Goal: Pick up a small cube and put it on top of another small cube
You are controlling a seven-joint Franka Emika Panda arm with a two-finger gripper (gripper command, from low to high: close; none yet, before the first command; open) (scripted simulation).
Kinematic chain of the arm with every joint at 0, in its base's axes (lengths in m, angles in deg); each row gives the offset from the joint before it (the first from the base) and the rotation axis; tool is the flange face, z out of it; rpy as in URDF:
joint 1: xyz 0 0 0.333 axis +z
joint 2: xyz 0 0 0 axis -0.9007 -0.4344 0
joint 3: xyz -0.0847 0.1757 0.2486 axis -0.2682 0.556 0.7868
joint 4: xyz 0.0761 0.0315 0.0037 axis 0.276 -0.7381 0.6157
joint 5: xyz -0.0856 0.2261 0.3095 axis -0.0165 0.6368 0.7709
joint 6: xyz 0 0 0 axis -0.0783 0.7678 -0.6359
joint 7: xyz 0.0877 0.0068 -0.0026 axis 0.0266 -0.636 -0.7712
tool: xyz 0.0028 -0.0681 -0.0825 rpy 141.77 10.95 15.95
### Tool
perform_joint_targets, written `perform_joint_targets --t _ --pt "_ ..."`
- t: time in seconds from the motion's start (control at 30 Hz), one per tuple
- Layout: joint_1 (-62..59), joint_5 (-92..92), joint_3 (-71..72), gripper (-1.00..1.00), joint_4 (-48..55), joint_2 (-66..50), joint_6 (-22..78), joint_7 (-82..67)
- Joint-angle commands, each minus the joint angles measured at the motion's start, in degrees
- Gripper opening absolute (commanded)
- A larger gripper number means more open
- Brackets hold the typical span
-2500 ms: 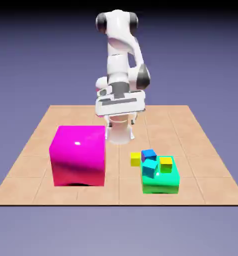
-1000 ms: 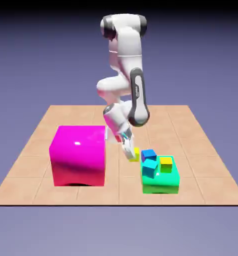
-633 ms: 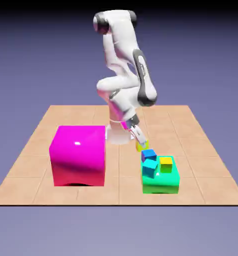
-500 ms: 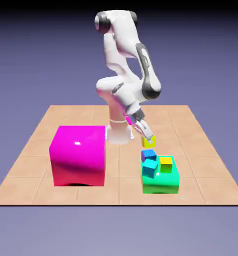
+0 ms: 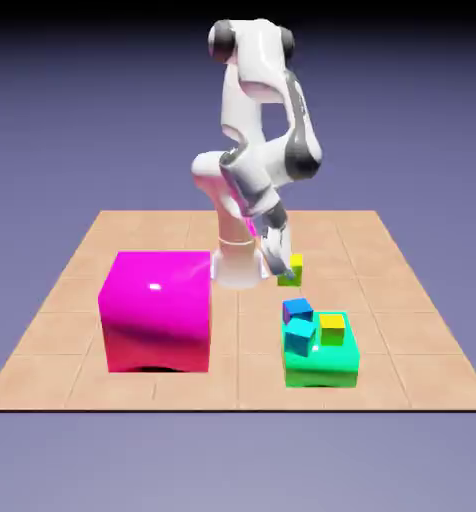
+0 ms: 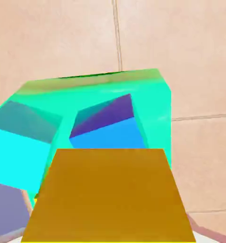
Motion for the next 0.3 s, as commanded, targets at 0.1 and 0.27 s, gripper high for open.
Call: perform_joint_targets --t 0.1,0.27 --pt "2.0 5.7 2.4 -1.0 -0.3 -8.3 -8.7 -4.3" --pt "1.4 3.9 1.6 1.0 -0.2 -5.7 -6.0 -2.9"
